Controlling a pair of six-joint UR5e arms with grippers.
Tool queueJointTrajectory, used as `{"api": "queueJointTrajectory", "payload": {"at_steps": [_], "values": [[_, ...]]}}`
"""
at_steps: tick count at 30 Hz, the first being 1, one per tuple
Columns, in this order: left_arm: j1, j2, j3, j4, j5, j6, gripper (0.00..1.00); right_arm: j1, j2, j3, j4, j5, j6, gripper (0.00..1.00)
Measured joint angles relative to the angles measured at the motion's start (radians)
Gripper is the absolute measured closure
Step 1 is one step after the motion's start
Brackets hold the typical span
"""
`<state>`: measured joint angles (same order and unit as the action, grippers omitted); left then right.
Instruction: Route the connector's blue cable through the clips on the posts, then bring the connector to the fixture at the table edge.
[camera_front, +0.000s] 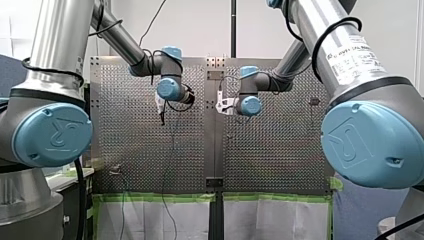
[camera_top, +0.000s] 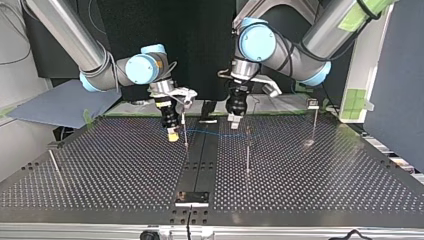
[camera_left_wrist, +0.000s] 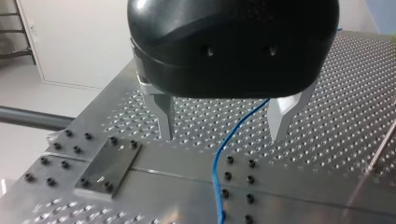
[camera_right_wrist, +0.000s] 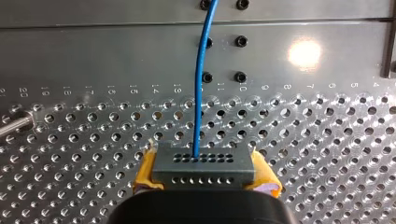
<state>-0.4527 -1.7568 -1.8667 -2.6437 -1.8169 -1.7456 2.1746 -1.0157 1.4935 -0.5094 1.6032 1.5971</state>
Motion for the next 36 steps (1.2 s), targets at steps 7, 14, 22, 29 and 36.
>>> {"api": "queueJointTrajectory", "payload": {"at_steps": [7,14,22,29,36], "values": [[-0.059,-0.017,0.03,-0.01,-0.059,-0.003,0.02,0.0,0.0,0.0,0.001,0.0,-0.002,1.0],[-0.106,-0.062,0.076,-0.036,-0.12,0.012,0.02,0.0,0.0,0.0,0.011,0.0,-0.005,1.0],[-0.106,-0.124,0.141,-0.02,-0.186,0.02,0.02,0.0,0.0,0.0,0.014,0.0,-0.006,1.0],[-0.091,-0.136,0.168,-0.027,-0.239,0.027,0.02,0.0,0.0,0.0,0.015,0.0,-0.006,1.0],[-0.073,-0.14,0.172,-0.025,-0.228,0.03,0.02,0.0,0.001,0.0,0.013,0.0,-0.006,1.0]]}}
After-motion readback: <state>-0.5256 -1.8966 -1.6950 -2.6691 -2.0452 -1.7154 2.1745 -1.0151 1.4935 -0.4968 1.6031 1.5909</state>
